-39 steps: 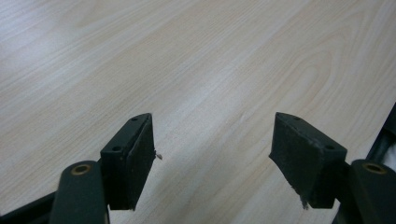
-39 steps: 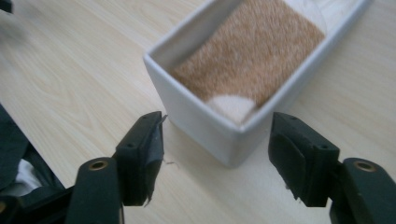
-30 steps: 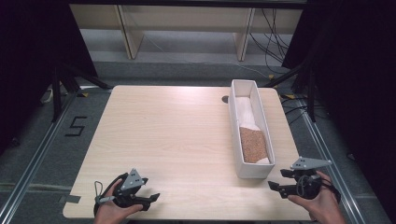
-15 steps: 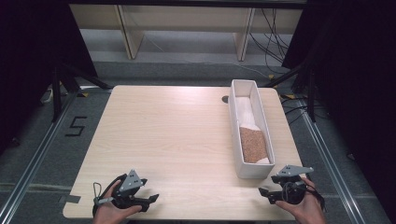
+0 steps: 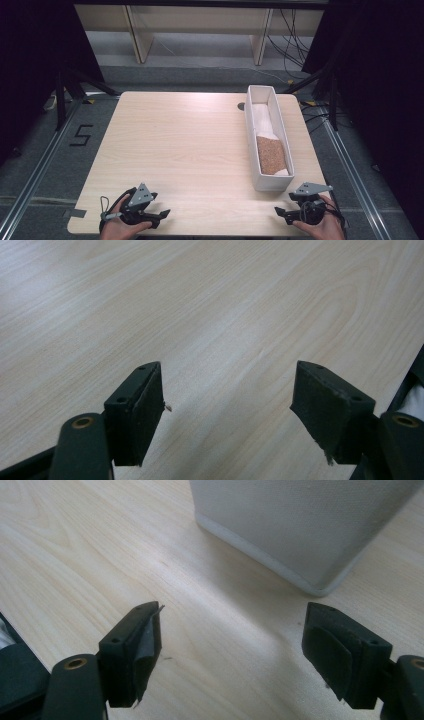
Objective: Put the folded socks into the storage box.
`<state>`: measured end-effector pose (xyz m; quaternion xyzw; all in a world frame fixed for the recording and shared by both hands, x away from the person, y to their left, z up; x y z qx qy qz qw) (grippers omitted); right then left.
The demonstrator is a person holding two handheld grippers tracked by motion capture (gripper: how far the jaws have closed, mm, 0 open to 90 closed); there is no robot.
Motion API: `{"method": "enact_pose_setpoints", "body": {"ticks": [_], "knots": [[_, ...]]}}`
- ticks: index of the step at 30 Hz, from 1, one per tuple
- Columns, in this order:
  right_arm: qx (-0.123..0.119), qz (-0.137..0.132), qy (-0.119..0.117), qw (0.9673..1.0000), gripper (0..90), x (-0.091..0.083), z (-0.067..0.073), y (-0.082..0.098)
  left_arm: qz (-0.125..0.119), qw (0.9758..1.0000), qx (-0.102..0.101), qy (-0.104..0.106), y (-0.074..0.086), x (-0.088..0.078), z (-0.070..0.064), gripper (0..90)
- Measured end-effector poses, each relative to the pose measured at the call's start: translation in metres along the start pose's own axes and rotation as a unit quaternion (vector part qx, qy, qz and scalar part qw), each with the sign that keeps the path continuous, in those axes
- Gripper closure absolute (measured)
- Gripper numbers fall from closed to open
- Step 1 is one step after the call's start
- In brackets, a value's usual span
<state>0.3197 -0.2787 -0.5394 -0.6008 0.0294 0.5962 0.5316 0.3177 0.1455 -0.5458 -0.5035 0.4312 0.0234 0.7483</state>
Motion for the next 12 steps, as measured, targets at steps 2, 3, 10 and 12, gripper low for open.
{"method": "enact_pose_setpoints", "body": {"ticks": [2,3,10,12], "knots": [[0.002,-0.017,0.004,0.9998,24.3,0.0034,0.0015,-0.0023,0.001,1.0,0.002,0.0,0.0002,0.0,0.0003,27.9],[-0.027,-0.009,0.007,0.9996,24.4,0.0021,-0.0019,-0.0028,0.001,1.0,0.002,0.0,0.0003,0.0,0.0003,28.0],[-0.024,-0.006,-0.003,0.9997,24.4,0.0041,-0.0008,-0.0026,0.002,1.0,-0.001,-0.001,0.0006,0.0006,0.0004,27.9],[-0.027,0.006,-0.006,0.9996,24.5,0.0027,-0.0007,-0.002,-0.003,1.0,0.0,-0.002,-0.0001,0.0014,0.001,27.9]]}}
Point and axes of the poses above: each handheld gripper's, and its own axes: x roughly forward along the jaws, y roughly out of its underside, z roughly to its left, the point moved 7 cm from there along x, roughly forward along the jaws, and after that the axes turned 13 degrees about -y, right-handed, at the moved point
